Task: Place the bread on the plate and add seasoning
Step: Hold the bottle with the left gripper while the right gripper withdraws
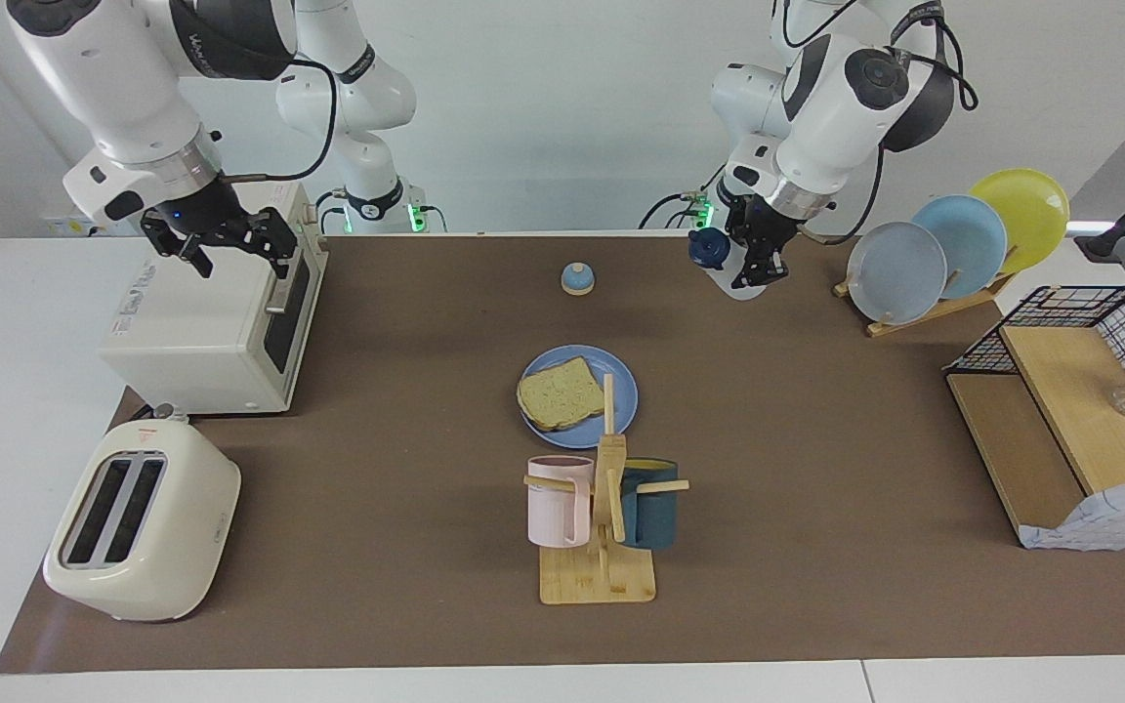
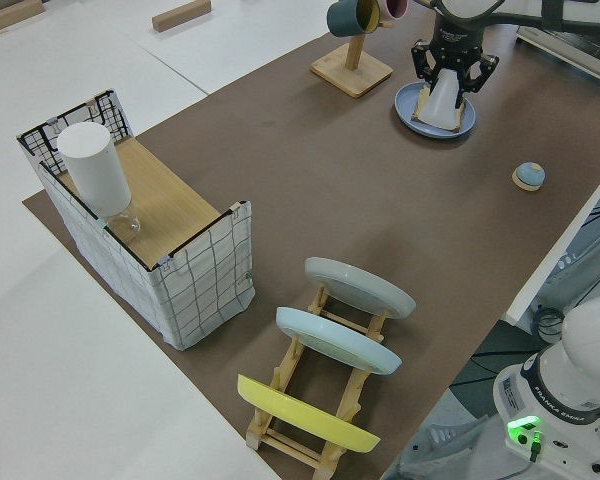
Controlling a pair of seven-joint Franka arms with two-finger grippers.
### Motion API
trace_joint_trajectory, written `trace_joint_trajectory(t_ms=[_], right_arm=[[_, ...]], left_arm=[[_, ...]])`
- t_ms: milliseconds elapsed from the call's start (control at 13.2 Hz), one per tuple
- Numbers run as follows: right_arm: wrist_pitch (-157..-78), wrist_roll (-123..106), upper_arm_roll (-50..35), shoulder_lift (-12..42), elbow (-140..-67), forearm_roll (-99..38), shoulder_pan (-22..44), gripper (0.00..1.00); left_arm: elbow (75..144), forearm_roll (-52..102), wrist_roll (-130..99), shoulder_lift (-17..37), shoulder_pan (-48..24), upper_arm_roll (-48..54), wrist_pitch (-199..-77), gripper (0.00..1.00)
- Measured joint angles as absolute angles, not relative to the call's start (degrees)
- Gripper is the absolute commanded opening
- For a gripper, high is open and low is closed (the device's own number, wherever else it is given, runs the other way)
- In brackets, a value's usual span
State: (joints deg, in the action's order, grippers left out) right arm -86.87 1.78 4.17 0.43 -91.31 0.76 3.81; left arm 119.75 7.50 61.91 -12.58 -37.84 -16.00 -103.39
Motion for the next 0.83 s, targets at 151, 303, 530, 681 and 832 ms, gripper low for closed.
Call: trace_joint_trajectory(t_ms=[151,303,530,681,832], right_arm=[[-86.87,1.78,4.17,0.4,-91.31,0.76,3.81,1.0],[-86.87,1.78,4.01,0.38,-91.31,0.57,3.82,1.0],[-85.93,1.77,2.3,0.37,-91.3,-7.64,3.9,1.0],[-85.65,1.79,0.33,0.35,-91.27,-16.25,3.9,1.0],[-86.14,3.23,-2.61,0.34,-91.21,-22.82,3.99,1.0]], left_arm=[[119.75,7.5,61.91,-12.62,-37.84,-16.0,-103.43,0.0],[119.75,7.5,61.91,-12.63,-37.84,-16.0,-103.44,0.0],[119.75,7.5,61.9,-12.63,-37.84,-16.0,-103.48,0.0],[119.75,7.5,61.89,-12.63,-37.84,-16.0,-103.58,0.0],[119.75,7.5,61.85,-12.63,-37.84,-16.0,-103.76,0.0]])
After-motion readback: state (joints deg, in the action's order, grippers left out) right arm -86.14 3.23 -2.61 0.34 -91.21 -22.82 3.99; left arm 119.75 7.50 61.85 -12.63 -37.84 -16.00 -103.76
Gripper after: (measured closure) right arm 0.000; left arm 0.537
